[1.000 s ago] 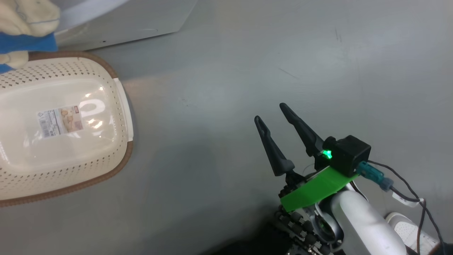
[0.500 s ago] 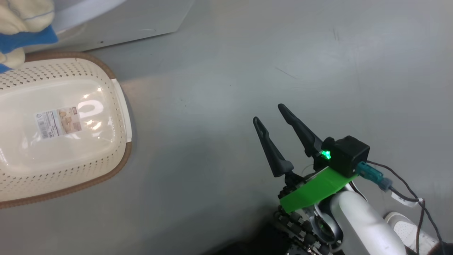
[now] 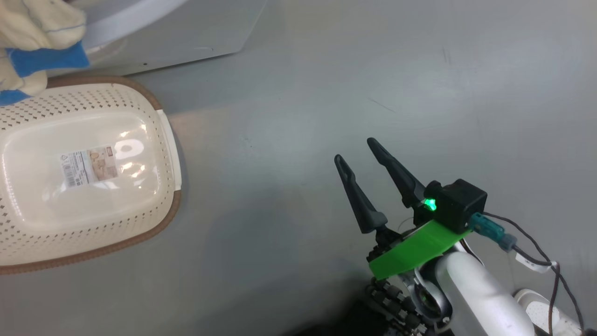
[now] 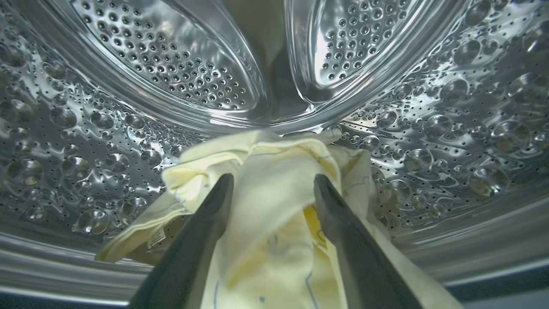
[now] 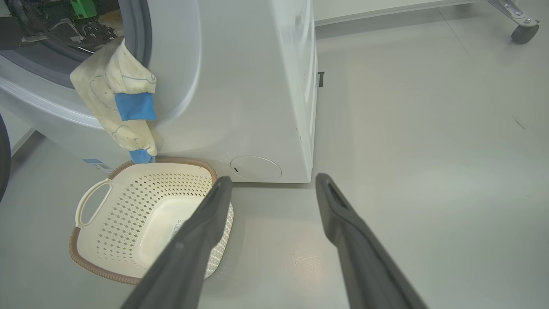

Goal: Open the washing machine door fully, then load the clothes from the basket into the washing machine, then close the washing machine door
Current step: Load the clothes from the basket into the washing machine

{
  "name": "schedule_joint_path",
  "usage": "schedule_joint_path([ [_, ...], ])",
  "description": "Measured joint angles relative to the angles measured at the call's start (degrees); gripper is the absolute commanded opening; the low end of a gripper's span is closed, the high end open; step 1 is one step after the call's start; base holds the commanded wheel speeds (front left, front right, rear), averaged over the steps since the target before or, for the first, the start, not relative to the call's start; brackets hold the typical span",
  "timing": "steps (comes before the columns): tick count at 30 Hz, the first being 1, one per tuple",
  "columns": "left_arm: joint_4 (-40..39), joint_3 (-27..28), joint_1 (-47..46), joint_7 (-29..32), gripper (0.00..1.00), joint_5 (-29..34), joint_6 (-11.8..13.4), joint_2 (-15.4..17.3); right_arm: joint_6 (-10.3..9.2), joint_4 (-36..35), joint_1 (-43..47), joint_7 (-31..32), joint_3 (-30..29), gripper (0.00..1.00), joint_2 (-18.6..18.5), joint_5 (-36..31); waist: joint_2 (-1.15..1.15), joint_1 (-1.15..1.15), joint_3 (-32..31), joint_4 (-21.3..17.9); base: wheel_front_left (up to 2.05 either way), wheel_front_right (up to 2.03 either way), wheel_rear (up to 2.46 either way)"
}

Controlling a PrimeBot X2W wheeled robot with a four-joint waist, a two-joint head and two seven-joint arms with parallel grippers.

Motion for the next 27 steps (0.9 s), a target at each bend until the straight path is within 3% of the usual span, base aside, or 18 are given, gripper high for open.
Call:
schedule_joint_path([
  [12,2.65,-0.01,-0.3,-1.24,1.0,-1.97,0.57,-3.35,0.0,0.52,0.01,0.0,-0.66,1.0,-0.01,-0.04,0.0,0.0,-2.02,2.05,0.0,0.0,0.0],
  [27,2.85,0.3,6.28,-10.45,1.0,-6.27,0.1,-8.92,0.0,1.37,-0.09,0.0,-4.3,1.0,-0.03,-2.42,0.0,0.0,-6.75,7.86,0.0,0.0,0.0],
])
